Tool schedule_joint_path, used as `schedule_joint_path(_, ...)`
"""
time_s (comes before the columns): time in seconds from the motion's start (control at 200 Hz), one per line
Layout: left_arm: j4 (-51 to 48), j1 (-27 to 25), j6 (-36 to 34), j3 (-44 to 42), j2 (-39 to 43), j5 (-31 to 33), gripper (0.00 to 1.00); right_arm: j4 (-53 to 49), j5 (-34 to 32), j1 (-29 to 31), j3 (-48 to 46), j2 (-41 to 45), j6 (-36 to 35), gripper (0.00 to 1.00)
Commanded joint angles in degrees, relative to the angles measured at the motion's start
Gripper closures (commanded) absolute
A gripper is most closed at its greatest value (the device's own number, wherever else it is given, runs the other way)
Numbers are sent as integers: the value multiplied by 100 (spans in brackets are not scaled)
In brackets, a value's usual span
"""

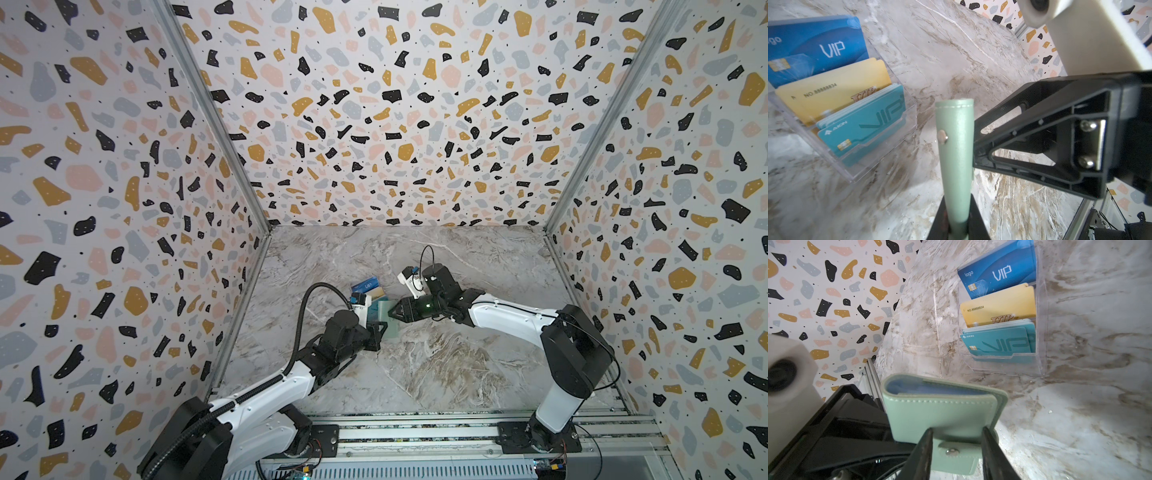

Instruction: Take the credit cards out of the card holder

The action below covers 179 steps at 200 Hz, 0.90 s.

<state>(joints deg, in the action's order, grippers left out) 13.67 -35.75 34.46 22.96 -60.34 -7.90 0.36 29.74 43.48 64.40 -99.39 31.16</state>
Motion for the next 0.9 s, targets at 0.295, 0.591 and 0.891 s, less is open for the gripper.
schedule_joint_path(0.295, 478, -29, -80, -46, 133, 181, 100, -454, 23, 167, 389, -172, -183, 62)
schedule_joint_path(0.591, 475, -29, -31, -115, 205, 424, 100, -614, -29, 209, 419, -210, -258, 61)
schedule_joint_path(0.891, 501, -28, -22, -141, 206, 412, 100, -583, 41, 248, 483, -271, -258, 53)
